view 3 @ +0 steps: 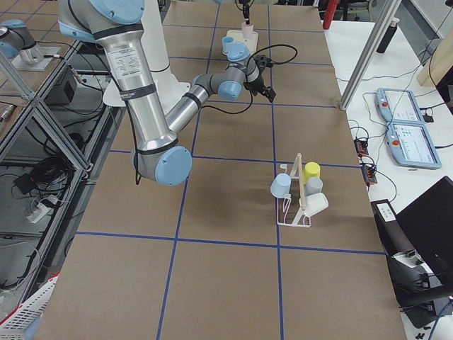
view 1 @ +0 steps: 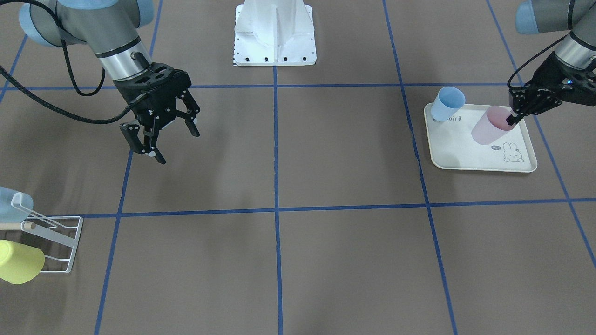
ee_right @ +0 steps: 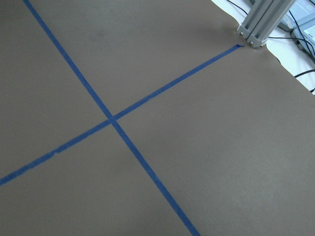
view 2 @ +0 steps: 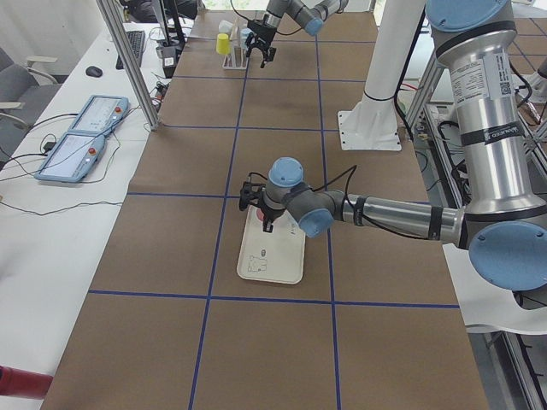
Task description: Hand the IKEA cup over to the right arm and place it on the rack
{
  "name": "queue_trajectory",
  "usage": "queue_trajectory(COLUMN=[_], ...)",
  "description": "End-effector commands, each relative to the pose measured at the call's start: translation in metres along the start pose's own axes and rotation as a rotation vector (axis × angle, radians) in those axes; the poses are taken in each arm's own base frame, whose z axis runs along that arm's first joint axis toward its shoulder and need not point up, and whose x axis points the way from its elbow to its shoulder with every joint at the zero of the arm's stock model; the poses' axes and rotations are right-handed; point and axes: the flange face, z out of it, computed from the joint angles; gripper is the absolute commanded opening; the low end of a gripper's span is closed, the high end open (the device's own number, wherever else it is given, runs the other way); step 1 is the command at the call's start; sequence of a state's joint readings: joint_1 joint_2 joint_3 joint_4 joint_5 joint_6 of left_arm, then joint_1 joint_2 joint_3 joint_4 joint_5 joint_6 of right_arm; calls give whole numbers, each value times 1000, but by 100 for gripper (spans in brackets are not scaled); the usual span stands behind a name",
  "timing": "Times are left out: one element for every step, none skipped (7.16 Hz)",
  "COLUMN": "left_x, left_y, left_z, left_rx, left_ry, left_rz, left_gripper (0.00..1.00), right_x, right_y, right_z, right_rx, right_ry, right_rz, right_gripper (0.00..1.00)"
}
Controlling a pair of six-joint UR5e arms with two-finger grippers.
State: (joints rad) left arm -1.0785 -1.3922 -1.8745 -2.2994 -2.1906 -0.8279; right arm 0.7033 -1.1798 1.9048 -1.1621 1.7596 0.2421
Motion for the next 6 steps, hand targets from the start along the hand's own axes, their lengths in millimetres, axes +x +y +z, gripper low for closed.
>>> queue_trajectory(left_x=[68, 99, 129, 163, 194, 246], left_y=[-52, -64, -79, -95, -106, -104], left_z=[-11, -18, -26, -37, -45, -40], left_rx=[48, 5, -15, -44, -84, -147], left_ry=[119, 197, 256, 317, 366, 414], left_rz=[-181, -245, -332, -411, -461, -513], left_gripper=[0, 0, 0, 0, 0, 0], right_x=[-5, -10, -20, -33, -38, -45], right_y=[-4, -3, -2, -9, -17, -29], right_z=[22, 24, 31, 33, 35, 30], right_rx=[142, 234, 299, 326, 337, 360], right_ry=[-47, -73, -78, -71, -78, -89], right_rz=[-33, -51, -65, -81, -70, -72], right_gripper=[100, 100, 100, 100, 100, 100])
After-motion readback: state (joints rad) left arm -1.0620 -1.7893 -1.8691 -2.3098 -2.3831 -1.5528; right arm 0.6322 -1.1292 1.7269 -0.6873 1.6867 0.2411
